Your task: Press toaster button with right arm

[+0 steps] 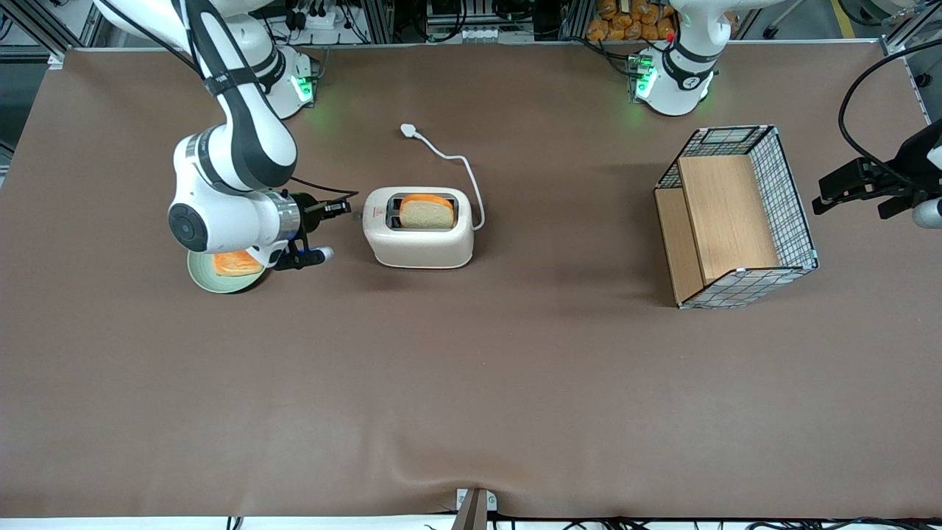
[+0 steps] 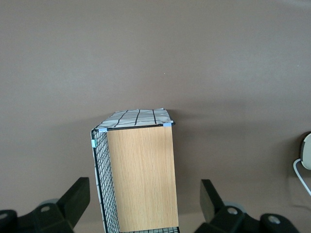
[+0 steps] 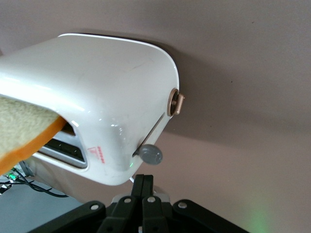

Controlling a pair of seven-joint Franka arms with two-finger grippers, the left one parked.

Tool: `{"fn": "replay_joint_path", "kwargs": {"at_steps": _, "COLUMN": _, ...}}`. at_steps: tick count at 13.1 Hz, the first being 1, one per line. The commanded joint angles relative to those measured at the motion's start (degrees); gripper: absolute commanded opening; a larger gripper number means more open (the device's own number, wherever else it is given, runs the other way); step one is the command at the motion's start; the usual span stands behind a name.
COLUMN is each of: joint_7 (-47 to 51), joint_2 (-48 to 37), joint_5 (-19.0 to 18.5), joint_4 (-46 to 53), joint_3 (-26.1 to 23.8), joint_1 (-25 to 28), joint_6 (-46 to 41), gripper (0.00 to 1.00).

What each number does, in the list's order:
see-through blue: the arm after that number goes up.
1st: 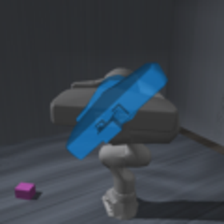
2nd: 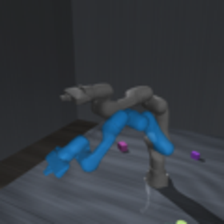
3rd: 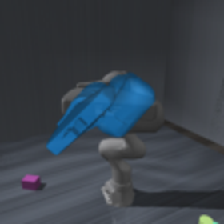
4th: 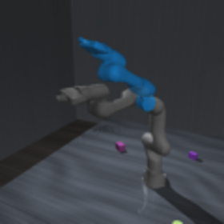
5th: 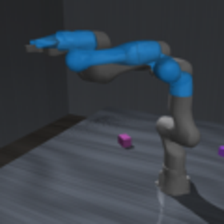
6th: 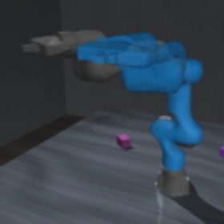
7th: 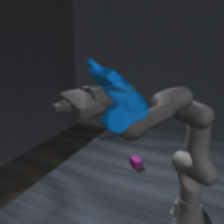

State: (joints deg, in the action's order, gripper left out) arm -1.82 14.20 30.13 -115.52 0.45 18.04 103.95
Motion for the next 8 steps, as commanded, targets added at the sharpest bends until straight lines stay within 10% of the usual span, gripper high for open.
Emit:
{"fn": "replay_joint_path", "kwargs": {"at_steps": 1, "joint_7": -0.02, "joint_2": 0.47, "joint_5": 1.68, "joint_4": -0.49, "joint_3": 0.43, "joint_1": 0.68, "joint_6": 0.99, "gripper": 0.00}}
{"fn": "replay_joint_path", "kwargs": {"at_steps": 8, "joint_7": -0.02, "joint_2": 2.49, "joint_5": 2.04, "joint_4": -0.58, "joint_3": 0.43, "joint_1": 0.86, "joint_6": 2.31, "gripper": 0.00}}
